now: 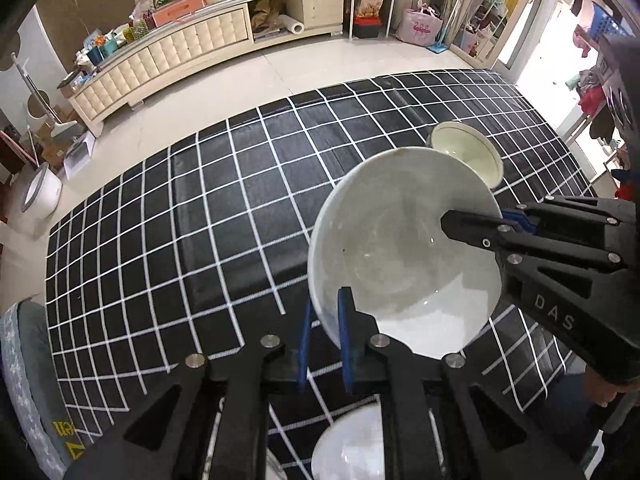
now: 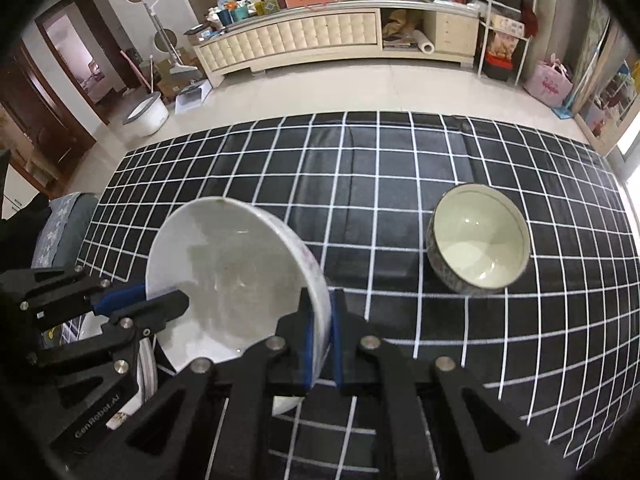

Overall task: Organize plates and bowls
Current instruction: 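Carry the plain white bowl over the red-logo bowl and lower it inside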

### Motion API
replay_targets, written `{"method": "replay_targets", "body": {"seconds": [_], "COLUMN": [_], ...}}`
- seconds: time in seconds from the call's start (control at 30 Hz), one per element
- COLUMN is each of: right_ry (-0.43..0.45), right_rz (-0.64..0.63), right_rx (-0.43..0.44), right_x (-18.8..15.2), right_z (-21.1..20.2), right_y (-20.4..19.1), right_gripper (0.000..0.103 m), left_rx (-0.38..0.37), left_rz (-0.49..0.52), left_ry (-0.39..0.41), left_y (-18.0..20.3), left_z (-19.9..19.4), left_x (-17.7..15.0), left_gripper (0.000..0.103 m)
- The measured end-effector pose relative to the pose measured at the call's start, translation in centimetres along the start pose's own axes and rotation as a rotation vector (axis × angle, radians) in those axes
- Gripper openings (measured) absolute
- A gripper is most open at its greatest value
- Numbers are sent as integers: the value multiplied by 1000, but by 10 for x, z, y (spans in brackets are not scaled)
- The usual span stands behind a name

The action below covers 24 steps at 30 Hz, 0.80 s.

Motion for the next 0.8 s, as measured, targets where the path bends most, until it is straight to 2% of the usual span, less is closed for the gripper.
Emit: {"method": "replay_targets", "body": {"seconds": [0.3, 0.8], "right_ry": [8, -44], "right_rz": [-12, -26], "right_rx": [13, 32], "right_x": [-26, -85], "right_z": [-17, -16], "right_y": [-27, -62], "right_gripper": [11, 11], "left_rx": [7, -3], "left_rz": [-14, -64], "left_ry": [18, -17], "left_y": [-9, -15], "left_z": [-35, -52], "left_x": [-33, -113], "left_gripper": [11, 11]}}
Point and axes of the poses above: each gripper's, at about its wrist camera, not at the fingertips, and z roughly the way its jaws point, y to its right, x to its top, the point moved 1 cm from there along z, roughly the way its jaws point, and after that the axes turned 10 degrees about x, right-handed, at the moved point
